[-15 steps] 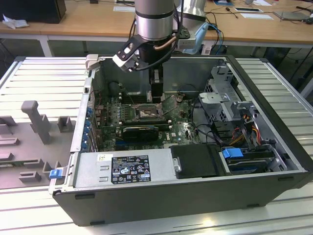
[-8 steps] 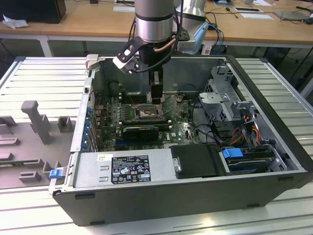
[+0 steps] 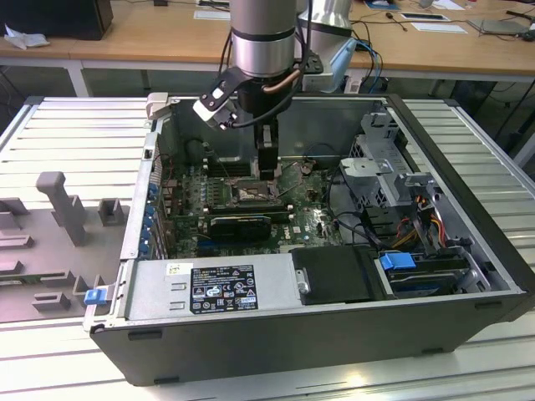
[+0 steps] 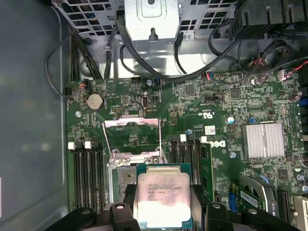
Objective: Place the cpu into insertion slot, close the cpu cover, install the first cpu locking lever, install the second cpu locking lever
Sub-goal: 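Place the cpu into insertion slot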
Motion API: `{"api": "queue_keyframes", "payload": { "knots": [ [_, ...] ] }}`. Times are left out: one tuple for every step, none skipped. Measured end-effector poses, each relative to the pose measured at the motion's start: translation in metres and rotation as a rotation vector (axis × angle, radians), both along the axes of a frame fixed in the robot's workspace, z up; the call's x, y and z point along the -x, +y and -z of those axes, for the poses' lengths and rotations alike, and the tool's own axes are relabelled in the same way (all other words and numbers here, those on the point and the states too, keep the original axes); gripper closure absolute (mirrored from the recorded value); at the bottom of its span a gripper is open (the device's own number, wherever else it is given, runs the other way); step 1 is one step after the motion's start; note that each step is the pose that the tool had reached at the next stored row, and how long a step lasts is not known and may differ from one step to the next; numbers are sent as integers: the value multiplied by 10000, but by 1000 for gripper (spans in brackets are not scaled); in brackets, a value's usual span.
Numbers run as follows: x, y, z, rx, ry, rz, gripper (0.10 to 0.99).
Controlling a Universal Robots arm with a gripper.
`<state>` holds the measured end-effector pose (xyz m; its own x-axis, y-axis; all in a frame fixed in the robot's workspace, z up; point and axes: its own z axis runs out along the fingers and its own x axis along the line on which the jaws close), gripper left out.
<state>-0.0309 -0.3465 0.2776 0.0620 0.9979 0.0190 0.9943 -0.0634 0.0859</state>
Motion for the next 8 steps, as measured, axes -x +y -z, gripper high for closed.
{"api": "queue_keyframes", "payload": {
  "knots": [
    [0,0,18,0,1,0,561],
    [0,0,24,1,1,-1,561],
    [0,0,29,1,0,0,561],
    [0,0,46,0,0,0,561],
    [0,0,79,-2,0,-3,561],
    [2,1,107,-2,0,-16,561],
    [7,2,137,-2,0,-63,561],
    [12,2,168,-3,1,-197,561]
  ]
}}
